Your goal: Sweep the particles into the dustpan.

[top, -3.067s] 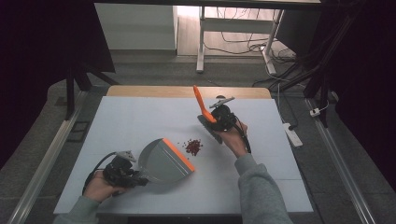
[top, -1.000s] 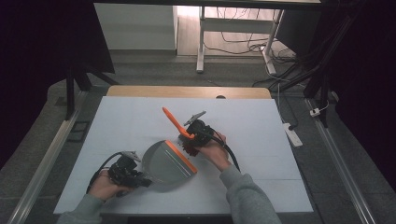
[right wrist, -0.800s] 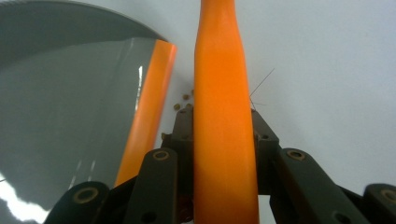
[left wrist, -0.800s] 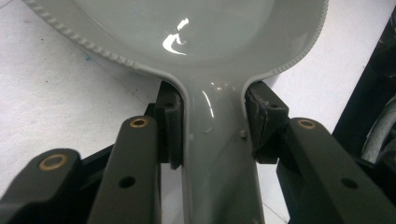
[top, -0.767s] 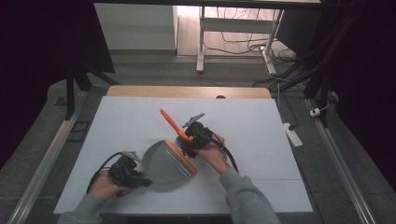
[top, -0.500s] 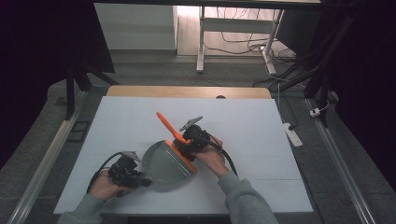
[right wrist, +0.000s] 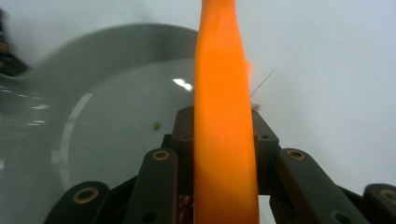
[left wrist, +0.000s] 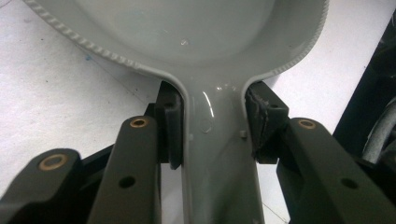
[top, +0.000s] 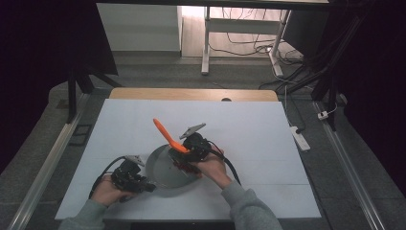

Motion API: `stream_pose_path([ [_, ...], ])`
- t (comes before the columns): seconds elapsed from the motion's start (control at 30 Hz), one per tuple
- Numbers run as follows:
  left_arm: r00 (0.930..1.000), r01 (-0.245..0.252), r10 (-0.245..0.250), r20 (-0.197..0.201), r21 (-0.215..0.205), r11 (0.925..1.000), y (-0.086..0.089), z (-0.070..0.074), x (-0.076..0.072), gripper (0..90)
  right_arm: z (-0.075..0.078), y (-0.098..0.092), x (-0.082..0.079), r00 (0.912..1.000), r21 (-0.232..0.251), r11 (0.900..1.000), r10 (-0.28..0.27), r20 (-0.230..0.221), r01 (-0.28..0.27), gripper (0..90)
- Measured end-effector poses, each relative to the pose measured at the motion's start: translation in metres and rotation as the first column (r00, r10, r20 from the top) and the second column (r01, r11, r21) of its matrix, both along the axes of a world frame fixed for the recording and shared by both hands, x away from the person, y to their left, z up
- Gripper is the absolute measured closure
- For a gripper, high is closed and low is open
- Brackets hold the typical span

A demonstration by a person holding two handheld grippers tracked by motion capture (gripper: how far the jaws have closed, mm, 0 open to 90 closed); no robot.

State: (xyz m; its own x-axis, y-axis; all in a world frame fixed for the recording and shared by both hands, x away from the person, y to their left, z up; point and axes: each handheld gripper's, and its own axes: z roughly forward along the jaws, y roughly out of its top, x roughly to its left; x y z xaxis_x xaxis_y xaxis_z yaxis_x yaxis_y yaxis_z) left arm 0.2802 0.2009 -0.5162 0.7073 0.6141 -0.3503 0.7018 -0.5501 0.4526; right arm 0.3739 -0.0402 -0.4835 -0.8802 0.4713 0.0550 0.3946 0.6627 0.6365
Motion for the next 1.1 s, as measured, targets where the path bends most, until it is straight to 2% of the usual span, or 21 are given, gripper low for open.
stream_pose_path([
  [0.1,1.0,0.0,0.0,0.001,0.0,1.0,0.0,0.0,0.0,62.1,0.002,0.003,-0.004,0.9997,0.004,1.0,0.024,-0.006,-0.024,70.6],
  [0.2,1.0,0.0,0.0,0.002,0.001,1.0,0.0,0.0,0.0,62.1,0.005,0.004,-0.006,0.9989,0.011,0.999,0.041,0.022,-0.042,70.6],
  [0.23,1.0,0.0,0.0,0.002,0.002,1.0,0.0,0.0,0.0,62.1,0.008,0.003,-0.004,0.9987,0.014,0.999,0.029,0.043,-0.029,70.6],
  [0.3,1.0,-0.001,0.001,0.001,0.0,1.0,0.0,0.0,0.0,62.1,0.01,0.001,-0.002,0.9983,0.013,1.0,0.022,0.054,-0.023,70.6],
  [0.37,1.0,-0.002,0.002,0.0,-0.001,1.0,0.0,0.0,0.0,62.1,0.013,-0.005,0.006,0.996,0.004,1.0,-0.018,0.087,0.018,70.6],
  [0.4,1.0,-0.003,0.003,-0.001,-0.001,1.0,0.0,0.0,0.0,62.1,0.013,-0.005,0.006,0.996,0.004,1.0,-0.018,0.087,0.018,70.6],
  [0.43,1.0,-0.004,0.004,-0.002,0.0,1.0,0.0,0.0,0.0,62.1,0.014,-0.01,0.013,0.9932,-0.001,0.999,-0.043,0.108,0.043,70.6],
  [0.6,1.0,-0.002,0.002,0.0,-0.002,1.0,0.0,0.0,0.0,62.1,0.011,-0.018,0.028,0.9864,-0.029,0.994,-0.1,0.13,0.105,70.6],
  [0.8,1.0,-0.002,0.002,0.001,-0.007,1.0,0.001,0.0,-0.001,62.0,0.005,-0.016,0.047,0.9781,-0.09,0.982,-0.153,0.141,0.167,70.6],
  [0.87,1.0,-0.002,0.002,0.002,-0.007,1.0,0.001,0.0,-0.001,62.0,0.002,-0.013,0.051,0.9785,-0.109,0.979,-0.159,0.132,0.173,70.6],
  [0.93,1.0,-0.002,0.002,0.001,-0.008,1.0,0.001,0.0,-0.001,62.0,-0.003,-0.009,0.052,0.9841,-0.135,0.979,-0.138,0.111,0.153,70.7],
  [1.07,1.0,-0.003,0.003,-0.001,-0.007,1.0,0.001,0.0,0.0,62.1,-0.004,-0.005,0.047,0.9881,-0.127,0.983,-0.121,0.095,0.133,70.6],
  [1.1,1.0,-0.003,0.003,-0.001,-0.006,1.0,0.0,0.0,0.0,62.0,-0.004,-0.003,0.042,0.9903,-0.136,0.984,-0.099,0.097,0.112,70.6],
])
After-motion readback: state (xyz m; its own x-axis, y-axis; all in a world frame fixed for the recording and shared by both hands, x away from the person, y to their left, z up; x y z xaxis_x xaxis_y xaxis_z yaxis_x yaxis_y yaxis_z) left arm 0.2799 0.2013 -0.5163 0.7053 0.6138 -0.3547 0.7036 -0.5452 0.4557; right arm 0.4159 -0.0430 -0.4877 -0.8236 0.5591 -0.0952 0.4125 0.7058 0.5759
